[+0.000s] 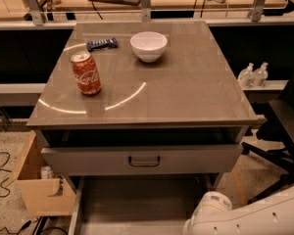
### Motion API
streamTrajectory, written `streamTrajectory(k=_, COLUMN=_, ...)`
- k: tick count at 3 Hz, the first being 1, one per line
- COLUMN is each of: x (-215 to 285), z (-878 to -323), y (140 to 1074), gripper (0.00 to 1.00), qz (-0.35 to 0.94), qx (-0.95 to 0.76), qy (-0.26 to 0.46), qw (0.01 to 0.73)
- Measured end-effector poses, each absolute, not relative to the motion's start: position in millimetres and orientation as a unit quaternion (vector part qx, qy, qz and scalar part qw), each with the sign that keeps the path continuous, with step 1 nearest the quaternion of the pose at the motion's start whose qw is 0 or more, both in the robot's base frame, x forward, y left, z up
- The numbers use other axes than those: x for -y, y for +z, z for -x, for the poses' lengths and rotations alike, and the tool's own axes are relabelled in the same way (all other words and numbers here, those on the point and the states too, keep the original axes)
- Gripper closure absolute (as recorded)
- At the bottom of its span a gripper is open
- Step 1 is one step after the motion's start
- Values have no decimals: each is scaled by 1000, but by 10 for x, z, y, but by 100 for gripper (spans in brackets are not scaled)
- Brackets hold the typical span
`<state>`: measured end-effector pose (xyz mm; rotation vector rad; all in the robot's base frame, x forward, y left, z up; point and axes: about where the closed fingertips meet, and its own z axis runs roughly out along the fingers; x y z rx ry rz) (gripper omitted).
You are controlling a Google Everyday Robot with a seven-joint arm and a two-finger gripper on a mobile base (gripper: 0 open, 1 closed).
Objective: Close middle drawer
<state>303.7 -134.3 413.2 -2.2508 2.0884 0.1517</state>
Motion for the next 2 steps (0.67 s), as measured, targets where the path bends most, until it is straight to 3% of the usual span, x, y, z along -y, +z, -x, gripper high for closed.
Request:
streamTrajectory(k=1, x=1342, z=-3038, y=4133, gripper=100, qz=732, qx=-679, qy=49, qw=34)
streamTrajectory(k=2, x=1343, z=-3038, y=4132, gripper=82, qz=732, qx=-679, qy=49, qw=34)
